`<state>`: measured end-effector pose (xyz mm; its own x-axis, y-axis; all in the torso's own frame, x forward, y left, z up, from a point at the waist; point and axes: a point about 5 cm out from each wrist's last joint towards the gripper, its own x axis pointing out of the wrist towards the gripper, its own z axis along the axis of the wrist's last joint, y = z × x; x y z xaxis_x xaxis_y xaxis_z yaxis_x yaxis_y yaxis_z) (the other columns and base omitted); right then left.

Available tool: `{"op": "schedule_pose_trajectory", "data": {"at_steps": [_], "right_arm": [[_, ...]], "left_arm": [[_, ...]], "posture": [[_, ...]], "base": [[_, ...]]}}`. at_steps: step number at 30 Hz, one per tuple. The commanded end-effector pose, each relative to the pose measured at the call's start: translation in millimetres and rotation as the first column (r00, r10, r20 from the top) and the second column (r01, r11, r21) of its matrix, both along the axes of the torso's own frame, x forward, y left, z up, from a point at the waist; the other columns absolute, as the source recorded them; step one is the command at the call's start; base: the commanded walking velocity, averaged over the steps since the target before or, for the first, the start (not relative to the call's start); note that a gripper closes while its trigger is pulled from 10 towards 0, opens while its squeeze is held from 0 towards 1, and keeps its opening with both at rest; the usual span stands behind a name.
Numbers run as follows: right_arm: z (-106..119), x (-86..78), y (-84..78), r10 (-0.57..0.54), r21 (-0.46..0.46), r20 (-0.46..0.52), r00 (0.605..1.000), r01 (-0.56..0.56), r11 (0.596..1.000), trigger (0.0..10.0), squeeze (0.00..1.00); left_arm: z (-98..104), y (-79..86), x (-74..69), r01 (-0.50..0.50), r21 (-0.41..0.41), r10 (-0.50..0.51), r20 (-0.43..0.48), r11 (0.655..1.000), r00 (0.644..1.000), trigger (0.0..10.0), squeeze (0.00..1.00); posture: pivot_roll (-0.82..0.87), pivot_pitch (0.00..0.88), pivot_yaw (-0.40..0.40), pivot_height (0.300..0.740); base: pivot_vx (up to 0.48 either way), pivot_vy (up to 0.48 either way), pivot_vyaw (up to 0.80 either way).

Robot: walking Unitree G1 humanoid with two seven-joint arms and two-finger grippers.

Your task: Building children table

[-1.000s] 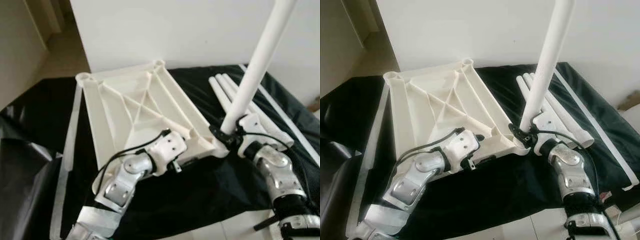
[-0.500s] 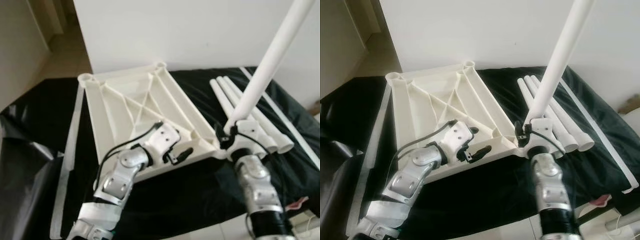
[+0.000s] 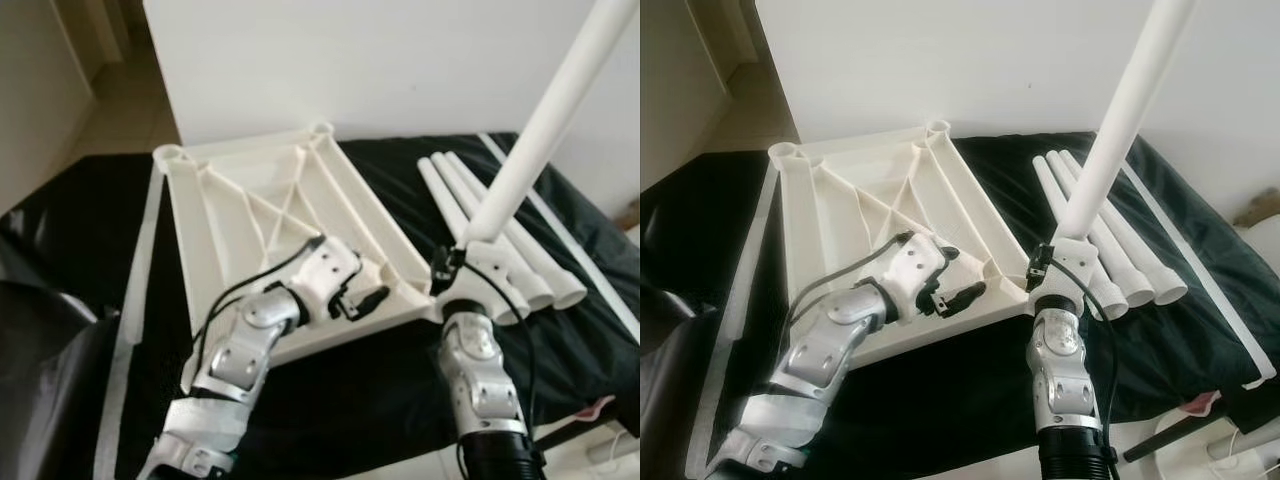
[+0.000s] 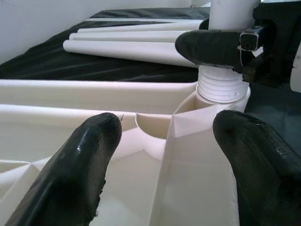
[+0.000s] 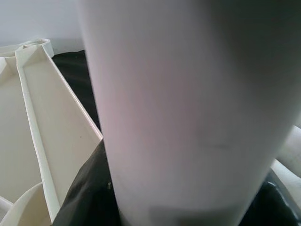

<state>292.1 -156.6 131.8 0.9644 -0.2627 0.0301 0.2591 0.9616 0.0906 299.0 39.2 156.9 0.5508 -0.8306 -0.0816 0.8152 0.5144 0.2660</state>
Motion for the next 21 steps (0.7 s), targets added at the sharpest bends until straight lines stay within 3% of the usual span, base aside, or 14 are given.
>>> {"op": "schedule_pose_trajectory", "data": {"at_steps": [1, 2, 3, 9, 16, 21], "right_arm": [[-19, -8.4, 7.4, 0.021, 0.047, -0.079, 0.997, -0.018, 0.999, 10.0, 0.15], [-17, -8.6, 8.3, 0.026, 0.030, -0.070, 0.997, -0.024, 0.999, 10.0, 0.15], [-14, -9.0, 9.3, 0.033, 0.024, -0.056, 0.998, -0.032, 0.999, 10.0, 1.00], [-10, -9.6, 8.4, 0.067, 0.032, -0.029, 0.997, -0.066, 0.997, 10.0, 1.00], [-4, -17.1, -8.8, 0.190, -0.019, 0.028, 0.981, -0.189, 0.982, 10.0, 1.00], [-6, -21.9, -22.9, 0.270, -0.049, 0.018, 0.963, -0.269, 0.962, 10.0, 1.00]], "left_arm": [[3, 5.9, 6.8, -0.157, -0.030, 0.159, 0.052, 0.987, 0.986, 10.0, 0.00], [4, 5.9, 6.1, -0.150, -0.039, 0.152, 0.071, 0.988, 0.986, 10.0, 0.00], [2, 5.4, 3.9, -0.135, -0.032, 0.137, 0.069, 0.990, 0.988, 10.0, 0.00], [0, 5.2, 2.3, -0.125, -0.023, 0.126, 0.049, 0.992, 0.991, 10.0, 0.00], [-4, 3.7, -8.3, 0.001, -0.064, -0.006, -0.070, 0.998, 0.998, 10.0, 0.00], [-6, 5.4, -10.3, 0.033, -0.051, -0.037, -0.068, 0.998, 0.997, 10.0, 0.00]], "posture": [[-0.05, 0.000, -0.010, 0.740], [-0.05, 0.000, -0.011, 0.740], [-0.05, 0.000, -0.014, 0.740], [-0.04, 0.000, -0.018, 0.740], [-0.04, 0.000, -0.027, 0.740], [-0.04, 0.000, -0.032, 0.740]], "base": [[0.000, 0.000, 0.00], [0.000, 0.000, 0.00], [0.000, 0.000, 0.00], [0.000, 0.000, 0.00], [0.000, 0.000, 0.00], [0.000, 0.000, 0.00]]}}
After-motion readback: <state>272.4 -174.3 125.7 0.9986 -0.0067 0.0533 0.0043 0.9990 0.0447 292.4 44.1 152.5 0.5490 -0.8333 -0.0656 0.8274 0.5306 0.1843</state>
